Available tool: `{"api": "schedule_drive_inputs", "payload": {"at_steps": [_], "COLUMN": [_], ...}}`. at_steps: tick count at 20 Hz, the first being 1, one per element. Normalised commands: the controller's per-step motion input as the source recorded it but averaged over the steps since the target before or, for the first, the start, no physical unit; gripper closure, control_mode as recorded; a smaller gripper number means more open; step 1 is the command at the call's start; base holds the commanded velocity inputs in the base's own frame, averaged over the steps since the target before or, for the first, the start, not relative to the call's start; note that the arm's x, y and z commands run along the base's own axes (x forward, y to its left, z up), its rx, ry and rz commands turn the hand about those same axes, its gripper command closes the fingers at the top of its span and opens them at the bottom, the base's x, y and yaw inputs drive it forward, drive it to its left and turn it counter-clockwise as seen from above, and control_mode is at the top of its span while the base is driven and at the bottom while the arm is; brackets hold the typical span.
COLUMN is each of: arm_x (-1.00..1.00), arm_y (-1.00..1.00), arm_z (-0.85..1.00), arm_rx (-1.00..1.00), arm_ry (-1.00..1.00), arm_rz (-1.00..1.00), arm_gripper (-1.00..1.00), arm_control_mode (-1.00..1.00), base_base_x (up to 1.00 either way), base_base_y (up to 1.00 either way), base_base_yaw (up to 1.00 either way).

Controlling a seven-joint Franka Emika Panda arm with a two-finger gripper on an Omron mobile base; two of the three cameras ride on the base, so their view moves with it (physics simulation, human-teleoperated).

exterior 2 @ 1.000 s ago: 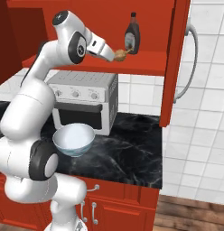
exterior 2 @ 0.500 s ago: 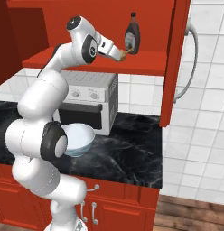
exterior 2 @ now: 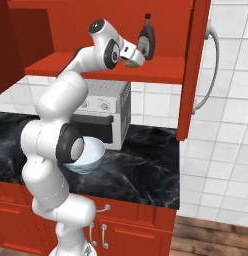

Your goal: Pick the onion from the cabinet and place it in the bowl. Then pick the bowl and place it in the sink. Then turn on the sink facuet.

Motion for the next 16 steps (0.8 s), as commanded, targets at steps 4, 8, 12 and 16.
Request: {"api": "schedule_drive_inputs", "payload": {"at_steps": [4, 8, 12, 16], "arm_x": [0.45, 0.33, 0.11, 0.00], "arm_y": [-0.18, -0.12, -0.06, 0.00], "arm_z": [-0.16, -0.14, -0.11, -0.03], "arm_rx": [0.00, 0.00, 0.00, 0.00], "arm_ry": [0.00, 0.00, 0.00, 0.00], "arm_rz": [0.01, 0.00, 0.00, 0.00], "arm_gripper": [-1.00, -1.00, -1.00, 1.00], "arm_control_mode": [-1.00, -1.00, -1.00, -1.00], "base_base_x": [0.00, 0.00, 0.00, 0.00], "base_base_y": [0.00, 0.00, 0.00, 0.00], "base_base_yaw": [0.00, 0.00, 0.00, 0.00]}}
